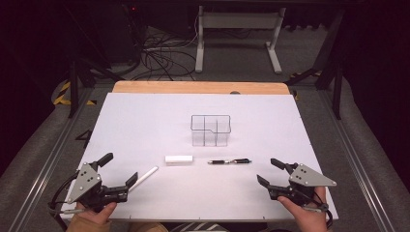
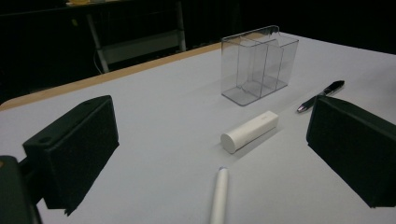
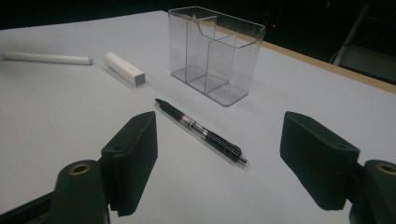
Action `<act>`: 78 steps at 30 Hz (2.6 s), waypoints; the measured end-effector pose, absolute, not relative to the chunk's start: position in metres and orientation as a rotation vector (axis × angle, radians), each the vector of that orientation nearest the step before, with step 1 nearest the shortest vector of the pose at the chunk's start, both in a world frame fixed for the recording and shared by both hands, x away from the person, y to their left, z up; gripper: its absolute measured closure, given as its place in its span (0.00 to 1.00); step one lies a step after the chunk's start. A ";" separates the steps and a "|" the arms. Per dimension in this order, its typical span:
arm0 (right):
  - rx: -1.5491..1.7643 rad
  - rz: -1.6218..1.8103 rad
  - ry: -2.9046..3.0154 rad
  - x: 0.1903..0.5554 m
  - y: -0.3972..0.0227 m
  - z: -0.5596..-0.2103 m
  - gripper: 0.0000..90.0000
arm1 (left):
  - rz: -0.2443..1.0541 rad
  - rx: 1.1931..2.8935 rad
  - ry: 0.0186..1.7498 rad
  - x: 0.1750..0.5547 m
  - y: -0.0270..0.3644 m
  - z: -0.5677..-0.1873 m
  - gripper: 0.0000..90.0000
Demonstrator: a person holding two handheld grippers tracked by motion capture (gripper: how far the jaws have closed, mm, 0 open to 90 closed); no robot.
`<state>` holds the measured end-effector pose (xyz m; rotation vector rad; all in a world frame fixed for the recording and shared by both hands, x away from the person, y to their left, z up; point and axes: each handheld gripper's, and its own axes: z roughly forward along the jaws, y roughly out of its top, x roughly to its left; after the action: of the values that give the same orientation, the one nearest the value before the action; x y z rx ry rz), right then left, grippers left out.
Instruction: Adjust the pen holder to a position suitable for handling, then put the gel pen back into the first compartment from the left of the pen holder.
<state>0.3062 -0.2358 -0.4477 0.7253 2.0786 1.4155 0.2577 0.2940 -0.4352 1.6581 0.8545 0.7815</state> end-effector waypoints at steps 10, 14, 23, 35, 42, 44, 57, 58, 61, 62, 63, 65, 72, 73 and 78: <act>0.720 1.444 2.073 0.308 -0.236 -0.447 0.24 | 0.793 1.662 0.857 0.259 0.292 -0.434 0.04; 0.722 1.432 2.076 0.308 -0.234 -0.447 0.27 | 0.792 1.655 0.861 0.259 0.294 -0.435 0.04; 0.732 1.439 2.079 0.307 -0.234 -0.445 0.32 | 0.796 1.662 0.861 0.259 0.293 -0.435 0.04; 0.715 1.456 2.086 0.307 -0.231 -0.444 0.30 | 0.792 1.663 0.861 0.259 0.293 -0.435 0.04; 0.691 1.455 2.099 0.314 -0.225 -0.436 0.30 | 0.792 1.666 0.866 0.259 0.293 -0.435 0.04; 0.683 1.455 2.099 0.316 -0.224 -0.433 0.29 | 0.795 1.665 0.866 0.259 0.293 -0.435 0.04; 0.679 1.449 2.101 0.319 -0.220 -0.429 0.29 | 0.795 1.658 0.867 0.258 0.294 -0.435 0.04; 0.678 1.448 2.103 0.320 -0.220 -0.429 0.28 | 0.796 1.658 0.867 0.258 0.294 -0.435 0.04; 0.658 1.460 2.165 0.325 -0.218 -0.427 0.16 | 0.798 1.662 0.865 0.258 0.293 -0.435 0.04; 0.658 1.460 2.165 0.325 -0.218 -0.427 0.16 | 0.798 1.662 0.865 0.258 0.293 -0.435 0.04; 0.662 1.484 2.174 0.328 -0.217 -0.425 0.12 | 0.799 1.662 0.866 0.258 0.293 -0.435 0.04; 0.665 1.497 2.168 0.331 -0.218 -0.422 0.11 | 0.800 1.664 0.865 0.259 0.294 -0.435 0.04; 0.693 1.501 2.204 0.342 -0.211 -0.415 0.15 | 0.800 1.659 0.871 0.258 0.295 -0.435 0.05; 0.689 1.502 2.209 0.344 -0.210 -0.414 0.16 | 0.803 1.657 0.873 0.258 0.295 -0.435 0.05; 0.682 1.493 2.224 0.353 -0.204 -0.410 0.18 | 0.805 1.653 0.873 0.258 0.297 -0.435 0.05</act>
<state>0.3533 -0.2036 -0.4099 0.6816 2.2237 1.4928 0.2577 0.2967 -0.4349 1.6530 0.8730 0.8048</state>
